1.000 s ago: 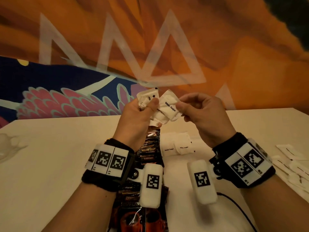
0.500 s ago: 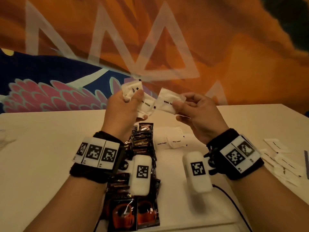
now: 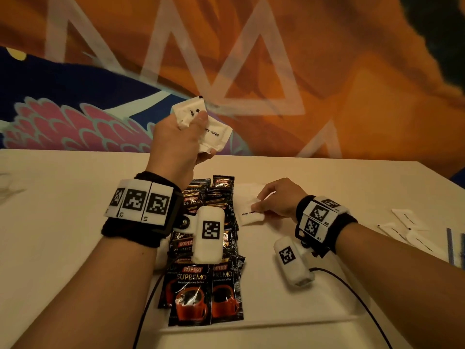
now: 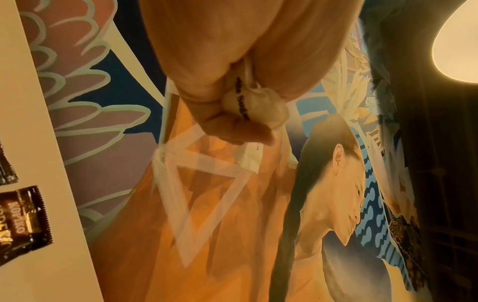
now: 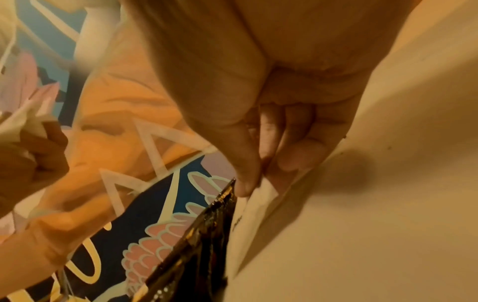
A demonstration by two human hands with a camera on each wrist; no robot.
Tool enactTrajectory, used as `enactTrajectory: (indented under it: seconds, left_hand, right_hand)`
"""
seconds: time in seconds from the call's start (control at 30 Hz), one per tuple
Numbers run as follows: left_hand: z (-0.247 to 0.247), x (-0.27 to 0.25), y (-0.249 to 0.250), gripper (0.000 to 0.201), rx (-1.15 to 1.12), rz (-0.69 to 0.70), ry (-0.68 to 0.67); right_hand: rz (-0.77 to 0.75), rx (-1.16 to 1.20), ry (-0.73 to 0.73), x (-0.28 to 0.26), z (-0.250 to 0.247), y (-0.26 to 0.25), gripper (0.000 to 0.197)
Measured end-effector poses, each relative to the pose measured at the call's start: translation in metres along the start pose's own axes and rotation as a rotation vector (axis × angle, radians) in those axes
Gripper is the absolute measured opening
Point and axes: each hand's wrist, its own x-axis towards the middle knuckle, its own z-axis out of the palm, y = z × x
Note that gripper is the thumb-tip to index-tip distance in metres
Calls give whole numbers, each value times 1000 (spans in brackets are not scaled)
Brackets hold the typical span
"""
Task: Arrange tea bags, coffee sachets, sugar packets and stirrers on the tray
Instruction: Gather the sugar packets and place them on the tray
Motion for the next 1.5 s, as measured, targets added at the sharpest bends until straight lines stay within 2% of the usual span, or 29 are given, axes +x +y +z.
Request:
enactTrajectory:
  seconds: [0.3,0.47,0.57,0.67,0.77,0.93,1.1,1.17,1.27,1.33,1.4,1.5]
  left_hand:
    - [0,2,-4,6,19,-41,-16]
    - [2,-1,-4,6,37,-64,-25]
    - [4,-3,-3,5,40,-82,-37]
    - [6,-7,-3,3,16,-111,-80]
    - [10,-13,-3,7,-4,-149,-141]
    - [15,-18,-4,15,-37,-185,-211]
    - [9,-12,0,32,21,-200,-124]
    - [7,-11,-1,37,63,-189,-155]
    - [8,-13,-4,17,112,-172,-272]
    - [10,-14,-5,9,77,-166,-273]
    - [11,-15,-5,11,37,-156,-266]
    - [14,-17,-11,18,119,-119,-319]
  right_hand:
    - [-24,-323,35,-2,6,-9,31]
    - [-42,-321,10,-1,2,-9,29]
    - [-108,-186,53,-7,-11,-14,24]
    - [-324,149,118,-23,-27,-32,23]
    - [-488,462,111,-46,-34,-54,27]
    - [-612,464,169,-53,-21,-61,14]
    - [-564,670,143,-45,-26,-57,11]
    - [-562,704,128,-44,-30,-56,10]
    - [-565,694,134,-45,-31,-56,13]
    - [-538,746,101,-46,-29,-56,18]
    - [-478,893,50,-46,-26,-57,23]
    - [-407,1099,-16,-45,-20,-58,26]
